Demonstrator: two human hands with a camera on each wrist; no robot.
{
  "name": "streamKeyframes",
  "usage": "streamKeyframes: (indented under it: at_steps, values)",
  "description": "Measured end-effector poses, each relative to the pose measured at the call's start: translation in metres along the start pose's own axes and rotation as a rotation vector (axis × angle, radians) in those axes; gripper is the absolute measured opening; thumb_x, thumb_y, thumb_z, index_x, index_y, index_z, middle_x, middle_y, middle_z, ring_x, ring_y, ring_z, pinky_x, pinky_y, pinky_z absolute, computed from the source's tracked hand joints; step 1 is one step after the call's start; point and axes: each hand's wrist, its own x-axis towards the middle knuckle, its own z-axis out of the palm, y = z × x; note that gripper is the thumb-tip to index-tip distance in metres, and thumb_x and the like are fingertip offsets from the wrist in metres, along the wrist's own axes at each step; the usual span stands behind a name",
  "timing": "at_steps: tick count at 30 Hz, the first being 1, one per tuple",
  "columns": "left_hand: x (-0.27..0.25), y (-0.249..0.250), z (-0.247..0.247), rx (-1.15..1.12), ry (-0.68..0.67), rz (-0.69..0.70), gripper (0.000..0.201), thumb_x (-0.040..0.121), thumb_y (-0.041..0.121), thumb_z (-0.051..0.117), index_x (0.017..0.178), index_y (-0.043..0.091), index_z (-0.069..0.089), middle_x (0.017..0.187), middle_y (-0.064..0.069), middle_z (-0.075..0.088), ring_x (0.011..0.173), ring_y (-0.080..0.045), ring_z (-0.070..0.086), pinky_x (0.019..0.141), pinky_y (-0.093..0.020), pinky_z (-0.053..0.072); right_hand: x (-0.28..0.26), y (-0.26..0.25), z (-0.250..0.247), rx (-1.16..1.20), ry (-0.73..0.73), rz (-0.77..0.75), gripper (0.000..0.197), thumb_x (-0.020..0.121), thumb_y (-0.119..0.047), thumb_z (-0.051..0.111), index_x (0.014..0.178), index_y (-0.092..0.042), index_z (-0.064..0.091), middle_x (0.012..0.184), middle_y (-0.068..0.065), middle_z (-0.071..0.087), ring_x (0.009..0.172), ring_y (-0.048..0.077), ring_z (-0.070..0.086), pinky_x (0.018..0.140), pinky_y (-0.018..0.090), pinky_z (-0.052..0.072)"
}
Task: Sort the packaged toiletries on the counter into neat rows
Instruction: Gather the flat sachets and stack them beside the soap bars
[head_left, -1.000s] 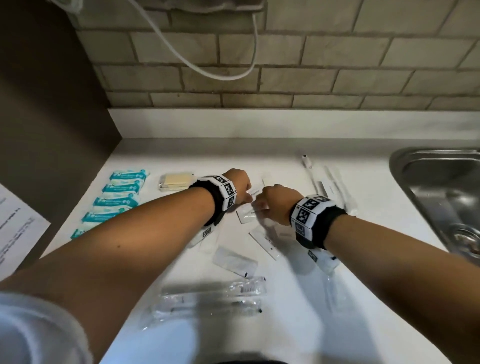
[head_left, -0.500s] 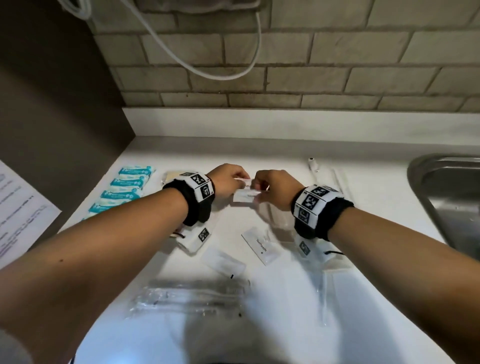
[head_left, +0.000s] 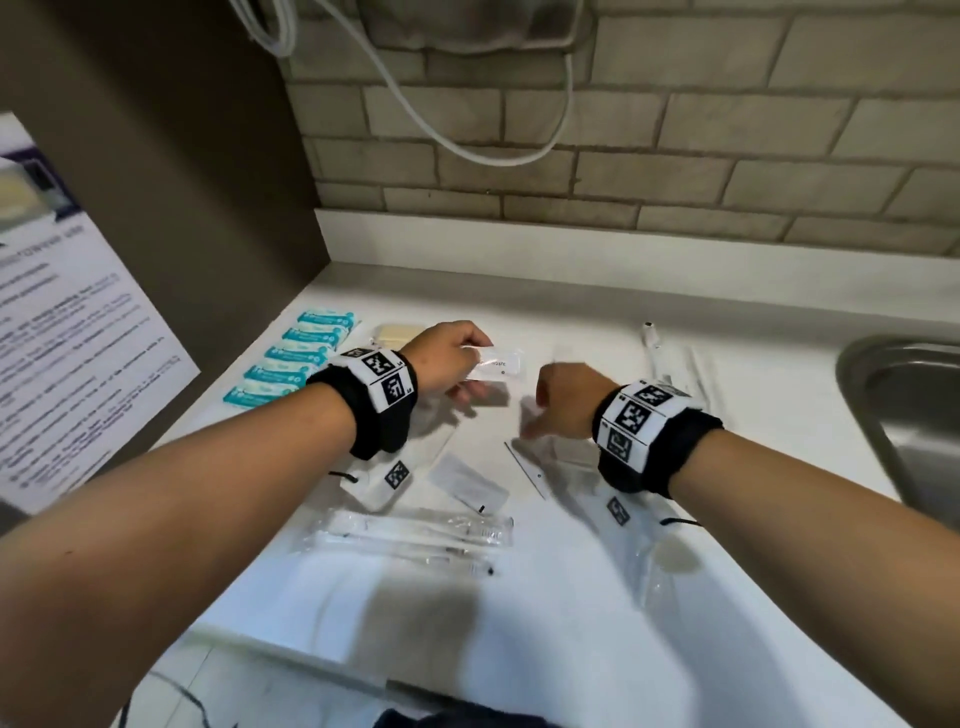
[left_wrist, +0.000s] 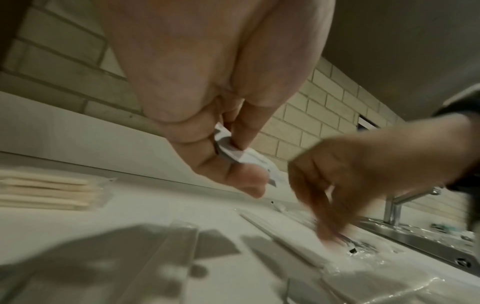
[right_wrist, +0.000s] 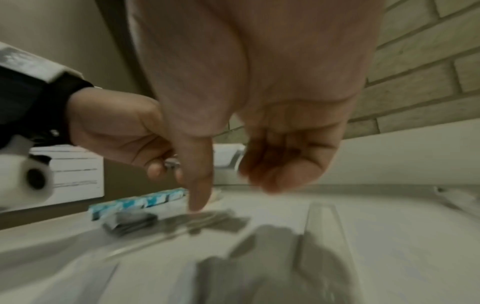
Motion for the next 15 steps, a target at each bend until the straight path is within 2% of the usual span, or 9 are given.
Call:
streamKeyframes:
  at_steps: [2,5,7,9,12,15]
  values:
    - [-0.008,-0.002,-0.002,0.029,0.024,-0.014,0.026,0.098,0.002,0.036,0.107,0.015,0.056,0.100,-0.011,0.066,0.066,-0.019,0.069,0.048,-0.023,0.050,-0.018,-0.003,0.012,-0.121,-0.105,-0.022,0.045,0.076,-0.038,0.074,0.109,-0.009,0.062,0.108,0.005,0.065,0.097,0.023,0.063,0.079,0.030,0.053]
    - [-0.016,-0.006,-0.003,0.043,0.025,-0.023,0.031,0.097,0.003,0.035,0.112,0.016,0.057,0.099,-0.011,0.067,0.062,-0.012,0.067,0.047,-0.022,0.043,-0.029,-0.003,0.028,-0.169,-0.104,-0.048,0.032,0.079,-0.032,0.067,0.099,-0.008,0.068,0.099,0.007,0.069,0.087,0.025,0.065,0.069,0.027,0.052]
    - [-0.023,-0.010,-0.003,0.039,0.020,-0.028,0.034,0.096,0.003,0.034,0.115,0.017,0.058,0.097,-0.011,0.068,0.063,-0.010,0.067,0.048,-0.023,0.043,-0.030,-0.002,0.031,-0.137,-0.102,-0.035,0.027,0.079,-0.030,0.066,0.095,-0.009,0.069,0.094,0.008,0.069,0.082,0.025,0.065,0.065,0.026,0.049]
    - [-0.028,-0.012,-0.003,0.041,0.033,-0.026,0.034,0.095,0.003,0.033,0.109,0.021,0.058,0.098,-0.009,0.067,0.066,-0.011,0.068,0.053,-0.026,0.044,-0.029,0.000,0.034,-0.057,-0.078,-0.009,0.017,0.078,-0.023,0.068,0.090,-0.011,0.070,0.094,0.007,0.071,0.083,0.024,0.066,0.065,0.025,0.046]
    - [-0.038,-0.015,-0.006,0.032,0.066,-0.022,0.033,0.094,0.004,0.034,0.101,0.025,0.057,0.096,-0.011,0.069,0.070,-0.018,0.067,0.060,-0.031,0.042,-0.028,0.000,0.038,-0.017,-0.087,0.016,0.006,0.079,-0.017,0.069,0.079,-0.013,0.065,0.087,0.007,0.070,0.075,0.023,0.061,0.065,0.022,0.042]
    - [-0.043,-0.020,-0.010,0.020,0.078,-0.055,0.032,0.092,0.003,0.033,0.107,0.019,0.057,0.084,-0.016,0.068,0.064,-0.023,0.057,0.053,-0.027,0.036,-0.026,0.001,0.039,-0.014,-0.090,0.044,0.011,0.079,-0.019,0.070,0.080,-0.009,0.066,0.081,0.006,0.065,0.073,0.022,0.059,0.064,0.022,0.042]
